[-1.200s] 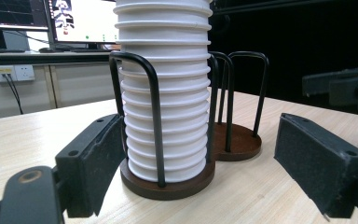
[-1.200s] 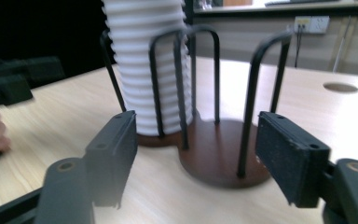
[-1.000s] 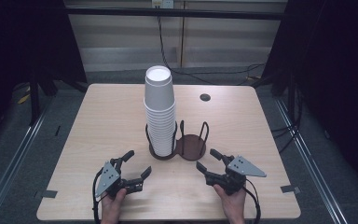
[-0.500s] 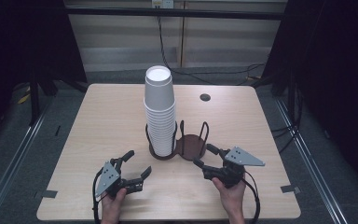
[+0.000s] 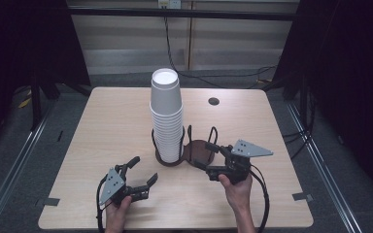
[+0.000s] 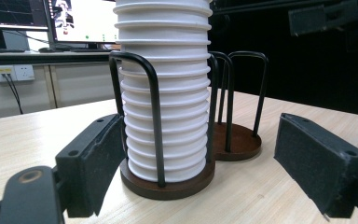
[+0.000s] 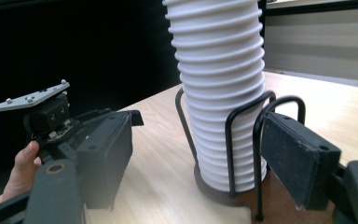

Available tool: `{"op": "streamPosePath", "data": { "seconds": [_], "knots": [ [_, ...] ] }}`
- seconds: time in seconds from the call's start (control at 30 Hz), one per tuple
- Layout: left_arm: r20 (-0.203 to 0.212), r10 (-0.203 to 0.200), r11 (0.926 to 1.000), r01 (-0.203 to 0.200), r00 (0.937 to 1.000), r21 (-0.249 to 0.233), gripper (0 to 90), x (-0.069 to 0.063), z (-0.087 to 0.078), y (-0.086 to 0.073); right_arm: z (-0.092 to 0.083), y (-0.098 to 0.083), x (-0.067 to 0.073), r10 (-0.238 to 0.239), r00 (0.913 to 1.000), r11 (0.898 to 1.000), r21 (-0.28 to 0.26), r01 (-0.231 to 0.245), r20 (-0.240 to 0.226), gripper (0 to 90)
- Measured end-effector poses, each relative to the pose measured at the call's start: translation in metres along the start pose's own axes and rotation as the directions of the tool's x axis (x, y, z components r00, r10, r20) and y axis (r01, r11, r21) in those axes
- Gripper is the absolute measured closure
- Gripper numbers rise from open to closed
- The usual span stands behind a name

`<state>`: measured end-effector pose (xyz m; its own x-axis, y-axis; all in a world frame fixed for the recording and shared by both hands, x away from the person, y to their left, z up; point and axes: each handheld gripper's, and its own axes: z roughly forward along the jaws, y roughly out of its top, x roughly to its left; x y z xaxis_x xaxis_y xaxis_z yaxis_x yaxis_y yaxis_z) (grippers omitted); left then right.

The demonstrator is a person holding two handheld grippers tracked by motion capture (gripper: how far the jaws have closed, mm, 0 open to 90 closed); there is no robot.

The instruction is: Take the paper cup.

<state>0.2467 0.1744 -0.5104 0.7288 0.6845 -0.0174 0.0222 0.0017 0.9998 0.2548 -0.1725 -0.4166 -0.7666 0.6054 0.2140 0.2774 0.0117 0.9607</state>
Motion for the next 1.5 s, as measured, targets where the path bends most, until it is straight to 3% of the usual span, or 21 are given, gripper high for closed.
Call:
{"op": "streamPosePath", "data": {
  "seconds": [0.27,0.5,0.8,1.17,1.33,1.5],
  "knots": [
    [0.001,-0.001,1.0000,0.001,1.0000,-0.001,15.7,0.000,0.000,0.000,0.007,0.022,0.000,-0.055,0.9985,0.998,0.007,0.055,-0.006,24.9],
    [0.001,-0.001,1.0000,0.001,1.0000,-0.001,15.7,0.000,0.000,0.000,0.012,0.039,0.002,-0.073,0.9968,0.997,-0.001,0.073,-0.033,26.0],
    [0.000,0.001,1.0000,-0.001,1.0000,0.002,15.7,0.000,0.000,0.000,0.028,0.064,0.006,-0.114,0.9921,0.993,0.033,0.116,-0.052,24.2],
    [0.001,0.000,1.0000,0.000,1.0000,-0.001,15.7,0.000,0.000,0.000,0.039,0.085,0.004,-0.133,0.9895,0.989,0.057,0.136,-0.057,22.9],
    [0.001,-0.002,1.0000,0.002,1.0000,-0.002,15.7,0.000,0.000,0.000,0.044,0.098,0.003,-0.119,0.9891,0.989,0.074,0.125,-0.087,22.9],
    [0.001,0.011,0.9999,-0.011,0.9999,0.001,15.7,0.001,0.000,0.000,0.047,0.109,0.005,-0.143,0.9875,0.985,0.092,0.148,-0.066,22.9]
  ]
}}
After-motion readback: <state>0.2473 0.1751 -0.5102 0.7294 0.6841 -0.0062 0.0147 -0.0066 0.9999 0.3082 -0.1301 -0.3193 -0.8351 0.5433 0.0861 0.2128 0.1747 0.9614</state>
